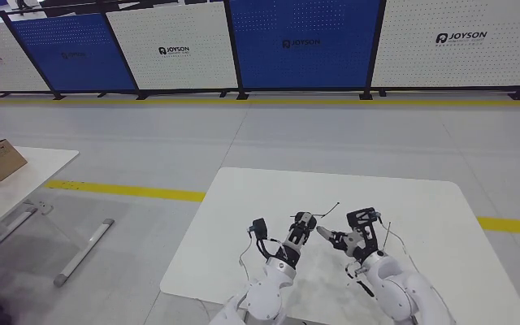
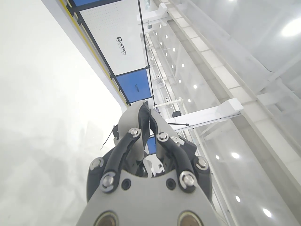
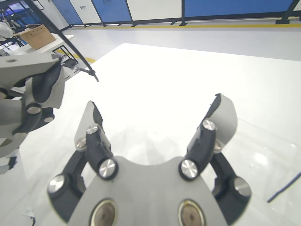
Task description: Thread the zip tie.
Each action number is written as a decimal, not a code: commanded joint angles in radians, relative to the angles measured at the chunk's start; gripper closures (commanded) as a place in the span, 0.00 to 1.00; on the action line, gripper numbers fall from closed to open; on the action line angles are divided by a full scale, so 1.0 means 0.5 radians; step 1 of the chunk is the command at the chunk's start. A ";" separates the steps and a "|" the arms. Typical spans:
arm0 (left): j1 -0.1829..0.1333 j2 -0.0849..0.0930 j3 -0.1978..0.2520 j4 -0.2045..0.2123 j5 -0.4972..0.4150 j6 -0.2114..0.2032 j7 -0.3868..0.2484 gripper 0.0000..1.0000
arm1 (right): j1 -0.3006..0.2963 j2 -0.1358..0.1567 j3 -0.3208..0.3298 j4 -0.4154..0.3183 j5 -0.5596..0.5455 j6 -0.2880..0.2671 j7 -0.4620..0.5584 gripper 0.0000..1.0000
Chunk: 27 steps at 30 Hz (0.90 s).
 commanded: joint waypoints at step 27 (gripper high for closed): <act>-0.054 -0.037 0.102 0.043 -0.024 0.087 0.101 1.00 | -0.017 -0.002 -0.007 0.011 -0.069 -0.110 -0.147 0.56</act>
